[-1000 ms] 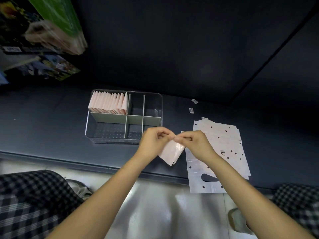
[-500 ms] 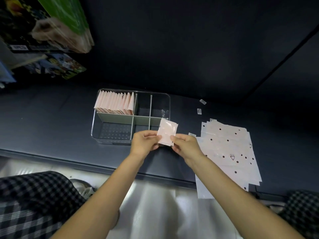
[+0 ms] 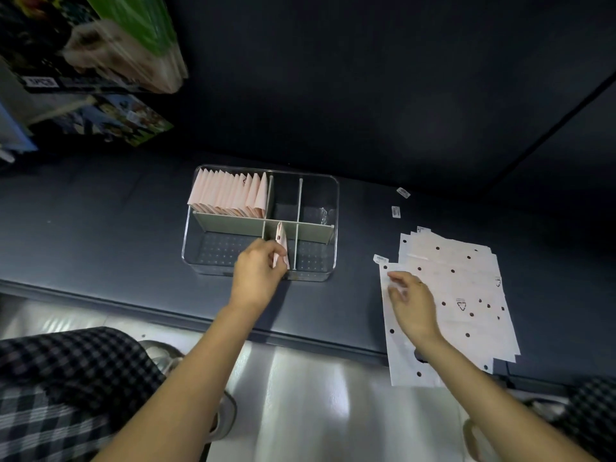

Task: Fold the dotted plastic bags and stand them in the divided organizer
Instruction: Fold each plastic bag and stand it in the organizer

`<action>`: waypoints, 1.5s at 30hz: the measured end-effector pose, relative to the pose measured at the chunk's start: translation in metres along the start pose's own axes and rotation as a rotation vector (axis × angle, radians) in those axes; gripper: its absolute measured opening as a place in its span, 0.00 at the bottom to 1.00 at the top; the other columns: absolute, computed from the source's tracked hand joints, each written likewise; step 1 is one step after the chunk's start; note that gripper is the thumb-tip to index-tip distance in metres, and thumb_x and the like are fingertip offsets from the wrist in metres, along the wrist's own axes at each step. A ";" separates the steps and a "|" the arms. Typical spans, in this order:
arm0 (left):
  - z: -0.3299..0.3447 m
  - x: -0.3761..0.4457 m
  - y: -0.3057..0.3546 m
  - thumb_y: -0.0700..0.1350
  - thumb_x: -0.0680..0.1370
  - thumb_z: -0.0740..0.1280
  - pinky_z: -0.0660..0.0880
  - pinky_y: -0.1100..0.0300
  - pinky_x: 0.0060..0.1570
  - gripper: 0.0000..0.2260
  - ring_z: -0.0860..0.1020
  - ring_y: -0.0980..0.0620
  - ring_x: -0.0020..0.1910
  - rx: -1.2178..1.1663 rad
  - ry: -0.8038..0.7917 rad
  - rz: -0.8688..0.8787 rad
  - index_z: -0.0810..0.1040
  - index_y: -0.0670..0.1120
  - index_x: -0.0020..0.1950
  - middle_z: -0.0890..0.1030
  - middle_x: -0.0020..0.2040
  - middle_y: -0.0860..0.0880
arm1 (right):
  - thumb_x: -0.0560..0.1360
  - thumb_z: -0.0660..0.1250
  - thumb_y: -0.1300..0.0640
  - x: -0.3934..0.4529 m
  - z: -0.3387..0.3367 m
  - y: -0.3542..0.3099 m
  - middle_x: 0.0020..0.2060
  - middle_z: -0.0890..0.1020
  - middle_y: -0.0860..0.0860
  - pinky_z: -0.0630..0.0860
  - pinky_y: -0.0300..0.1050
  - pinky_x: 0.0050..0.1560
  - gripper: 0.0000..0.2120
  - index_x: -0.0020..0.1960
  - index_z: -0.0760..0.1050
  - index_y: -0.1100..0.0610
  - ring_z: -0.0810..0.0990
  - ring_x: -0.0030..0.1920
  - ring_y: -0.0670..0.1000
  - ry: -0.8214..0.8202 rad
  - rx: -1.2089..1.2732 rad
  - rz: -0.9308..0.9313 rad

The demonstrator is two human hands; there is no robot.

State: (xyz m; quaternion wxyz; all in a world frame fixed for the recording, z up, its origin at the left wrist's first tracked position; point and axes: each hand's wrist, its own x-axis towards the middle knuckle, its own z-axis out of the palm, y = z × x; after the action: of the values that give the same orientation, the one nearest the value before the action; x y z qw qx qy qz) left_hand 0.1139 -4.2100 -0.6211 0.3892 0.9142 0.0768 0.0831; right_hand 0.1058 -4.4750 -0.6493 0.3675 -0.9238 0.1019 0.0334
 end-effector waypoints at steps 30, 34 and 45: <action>0.022 -0.012 -0.016 0.42 0.78 0.65 0.75 0.45 0.42 0.14 0.78 0.36 0.47 0.295 -0.126 0.183 0.77 0.39 0.62 0.72 0.58 0.40 | 0.70 0.63 0.34 -0.051 -0.058 0.122 0.75 0.36 0.47 0.33 0.47 0.74 0.46 0.76 0.38 0.44 0.33 0.75 0.48 -0.510 -0.775 -0.561; 0.025 -0.015 -0.015 0.42 0.77 0.66 0.73 0.42 0.52 0.12 0.74 0.35 0.52 0.309 -0.106 0.209 0.80 0.40 0.59 0.72 0.55 0.38 | 0.78 0.60 0.50 -0.051 -0.066 0.112 0.77 0.47 0.49 0.39 0.45 0.75 0.30 0.76 0.53 0.50 0.42 0.77 0.51 -0.500 -0.651 -0.554; 0.046 -0.032 0.044 0.44 0.75 0.69 0.68 0.46 0.49 0.11 0.72 0.38 0.52 0.334 0.008 0.297 0.80 0.45 0.57 0.74 0.54 0.40 | 0.78 0.63 0.59 0.023 -0.093 0.027 0.39 0.80 0.44 0.69 0.41 0.45 0.06 0.49 0.79 0.58 0.74 0.40 0.44 -0.594 -0.322 -0.301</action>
State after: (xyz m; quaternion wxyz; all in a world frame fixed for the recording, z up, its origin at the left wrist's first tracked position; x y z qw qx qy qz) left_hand 0.0956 -4.2788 -0.6236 0.2155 0.9669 -0.0443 0.1291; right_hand 0.1209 -4.5618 -0.6032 0.2316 -0.9245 -0.1528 0.2614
